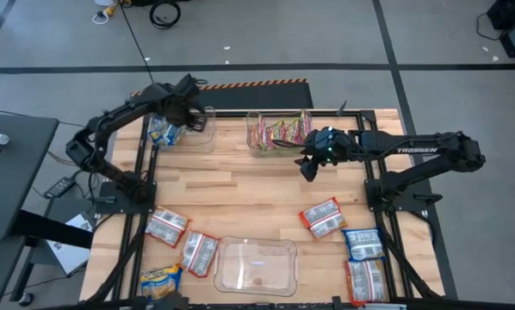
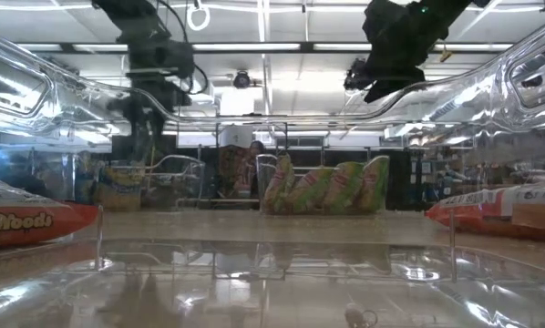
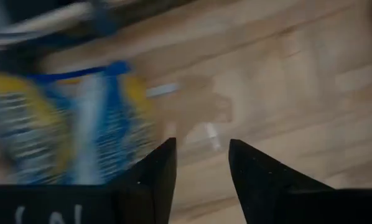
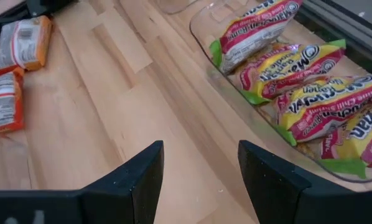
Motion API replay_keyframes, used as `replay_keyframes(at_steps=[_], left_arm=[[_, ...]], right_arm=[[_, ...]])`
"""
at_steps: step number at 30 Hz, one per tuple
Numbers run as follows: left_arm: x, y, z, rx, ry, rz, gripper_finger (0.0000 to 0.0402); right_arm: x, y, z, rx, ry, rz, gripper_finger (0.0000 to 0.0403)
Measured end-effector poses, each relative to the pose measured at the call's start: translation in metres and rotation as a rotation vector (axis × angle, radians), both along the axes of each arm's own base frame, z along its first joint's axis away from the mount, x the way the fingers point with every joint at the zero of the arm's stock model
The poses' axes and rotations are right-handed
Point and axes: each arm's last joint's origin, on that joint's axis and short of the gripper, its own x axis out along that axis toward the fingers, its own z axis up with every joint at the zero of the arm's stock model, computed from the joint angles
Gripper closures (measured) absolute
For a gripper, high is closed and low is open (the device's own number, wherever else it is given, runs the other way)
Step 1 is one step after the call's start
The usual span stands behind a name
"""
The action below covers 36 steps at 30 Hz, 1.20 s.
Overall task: Sort Maruchan noodles
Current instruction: Put the blue noodle pack into the top left transparent bin
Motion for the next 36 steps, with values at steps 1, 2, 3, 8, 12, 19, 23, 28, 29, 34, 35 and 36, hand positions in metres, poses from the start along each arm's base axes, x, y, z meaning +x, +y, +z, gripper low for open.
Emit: replay_keyframes(at_steps=[1, 2, 3, 8, 12, 19, 23, 28, 29, 34, 35, 36], left_arm=[[0.004, -0.001, -0.006, 0.002, -0.037, 0.005, 0.0257], [0.009, -0.002, -0.012, 0.009, -0.068, 0.014, 0.0262], [0.014, -0.003, -0.020, 0.014, -0.085, 0.025, 0.0268], [0.010, -0.007, -0.060, -0.016, -0.034, 0.069, 0.0299], [-0.005, -0.003, -0.070, 0.003, 0.057, 0.126, 0.0320], [-0.020, 0.007, -0.058, 0.142, 0.186, 0.159, 0.0344], [-0.029, 0.014, -0.056, 0.159, 0.227, 0.163, 0.0349], [-0.030, 0.015, -0.041, 0.196, 0.216, 0.111, 0.0349], [-0.031, 0.015, -0.038, 0.202, 0.217, 0.096, 0.0349], [-0.033, 0.011, -0.024, 0.222, 0.202, 0.057, 0.0349], [-0.034, 0.009, -0.022, 0.220, 0.195, 0.055, 0.0349], [-0.035, 0.007, -0.020, 0.217, 0.185, 0.052, 0.0349]], right_arm=[[0.001, -0.001, -0.001, 0.000, 0.000, -0.001, 0.0189], [0.002, -0.001, -0.002, 0.001, 0.007, -0.002, 0.0189], [0.003, -0.001, -0.004, -0.003, 0.019, -0.007, 0.0189], [0.005, -0.003, -0.008, -0.052, 0.049, -0.048, 0.0189], [0.007, -0.003, -0.008, -0.051, 0.043, -0.047, 0.0189], [0.007, -0.003, -0.008, -0.029, 0.029, -0.062, 0.0189], [0.007, -0.002, -0.008, -0.001, 0.023, -0.052, 0.0189], [0.008, -0.002, -0.007, 0.016, 0.010, -0.036, 0.0189], [0.009, -0.002, -0.007, 0.015, 0.004, -0.035, 0.0189], [0.011, -0.002, -0.004, 0.010, -0.039, -0.035, 0.0189], [0.012, -0.002, -0.003, 0.009, -0.045, -0.035, 0.0189], [0.012, -0.002, -0.003, 0.008, -0.052, -0.034, 0.0189]])
